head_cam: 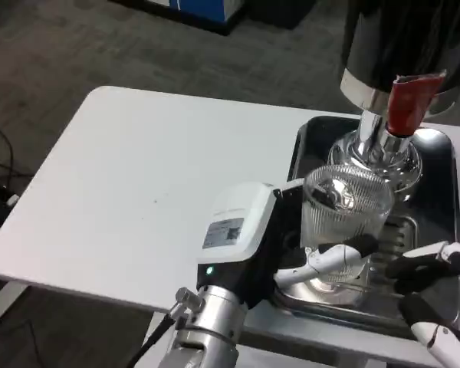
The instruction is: Grasp the cup under the faucet to collect the drink, then remove the cup.
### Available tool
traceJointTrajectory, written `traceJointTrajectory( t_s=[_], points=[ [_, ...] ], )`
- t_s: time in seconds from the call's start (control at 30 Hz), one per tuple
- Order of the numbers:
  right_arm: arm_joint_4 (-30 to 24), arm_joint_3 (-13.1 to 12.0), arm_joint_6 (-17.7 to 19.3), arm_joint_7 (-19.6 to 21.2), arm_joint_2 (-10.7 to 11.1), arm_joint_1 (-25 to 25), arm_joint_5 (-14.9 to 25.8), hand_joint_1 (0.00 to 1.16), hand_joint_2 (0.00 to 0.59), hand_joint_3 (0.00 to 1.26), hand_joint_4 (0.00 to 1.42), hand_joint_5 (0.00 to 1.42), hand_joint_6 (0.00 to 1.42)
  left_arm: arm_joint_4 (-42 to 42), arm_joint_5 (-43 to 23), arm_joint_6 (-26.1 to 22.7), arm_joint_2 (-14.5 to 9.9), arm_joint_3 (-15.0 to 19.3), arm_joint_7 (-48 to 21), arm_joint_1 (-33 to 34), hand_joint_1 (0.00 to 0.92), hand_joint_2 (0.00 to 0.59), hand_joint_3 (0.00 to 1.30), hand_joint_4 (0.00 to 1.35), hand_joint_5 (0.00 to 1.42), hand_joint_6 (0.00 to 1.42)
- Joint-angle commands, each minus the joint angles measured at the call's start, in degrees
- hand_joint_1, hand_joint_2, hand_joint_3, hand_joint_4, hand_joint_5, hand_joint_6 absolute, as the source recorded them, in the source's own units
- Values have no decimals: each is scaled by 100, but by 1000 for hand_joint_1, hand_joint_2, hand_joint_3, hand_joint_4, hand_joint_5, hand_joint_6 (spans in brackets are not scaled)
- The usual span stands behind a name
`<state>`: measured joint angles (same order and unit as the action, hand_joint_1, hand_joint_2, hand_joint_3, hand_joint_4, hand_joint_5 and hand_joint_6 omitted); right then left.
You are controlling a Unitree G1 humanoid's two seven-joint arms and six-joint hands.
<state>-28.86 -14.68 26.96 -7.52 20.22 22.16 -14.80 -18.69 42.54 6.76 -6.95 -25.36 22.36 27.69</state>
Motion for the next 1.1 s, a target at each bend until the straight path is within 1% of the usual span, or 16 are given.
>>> traceJointTrajectory(
  t_s=[0.03, 0.1, 0.17, 0.33, 0.53, 0.6, 0.73, 1.1],
  points=[
    [-60, 28, 5, -4, -53, 39, 25, 398, 382, 554, 574, 542, 385, -49, 38, -126, -48, -58, -232, -184, 91, 145, 584, 414, 453, 337],
    [-66, 33, 6, -5, -57, 39, 27, 398, 382, 554, 574, 543, 385, -42, 56, -149, -52, -62, -237, -190, 89, 144, 576, 379, 435, 337],
    [-74, 36, 5, -6, -61, 38, 31, 398, 382, 554, 574, 545, 385, -40, 58, -161, -53, -60, -254, -196, 89, 144, 571, 374, 432, 337],
    [-97, 26, 6, -6, -66, 43, 48, 398, 382, 554, 574, 547, 385, -20, 95, -176, -74, -83, -276, -211, 88, 138, 506, 334, 409, 336],
    [-88, 13, 34, -1, -69, 55, 77, 400, 386, 554, 574, 555, 385, 2, 76, -228, -88, -93, -366, -218, 95, 119, 380, 193, 296, 310],
    [-86, 12, 41, 1, -71, 58, 83, 401, 386, 554, 574, 556, 385, 5, 53, -250, -89, -94, -446, -217, 99, 111, 317, 150, 264, 283],
    [-84, 11, 49, 4, -75, 54, 103, 400, 384, 554, 577, 557, 385, 47, 95, -291, -100, -137, -519, -242, 102, 97, 226, 108, 223, 258],
    [-70, 6, 94, 9, -85, 61, 153, 410, 386, 561, 585, 558, 385, 162, 123, -446, -117, -171, -680, -301, 109, 72, 206, 88, 204, 234]
  ],
)
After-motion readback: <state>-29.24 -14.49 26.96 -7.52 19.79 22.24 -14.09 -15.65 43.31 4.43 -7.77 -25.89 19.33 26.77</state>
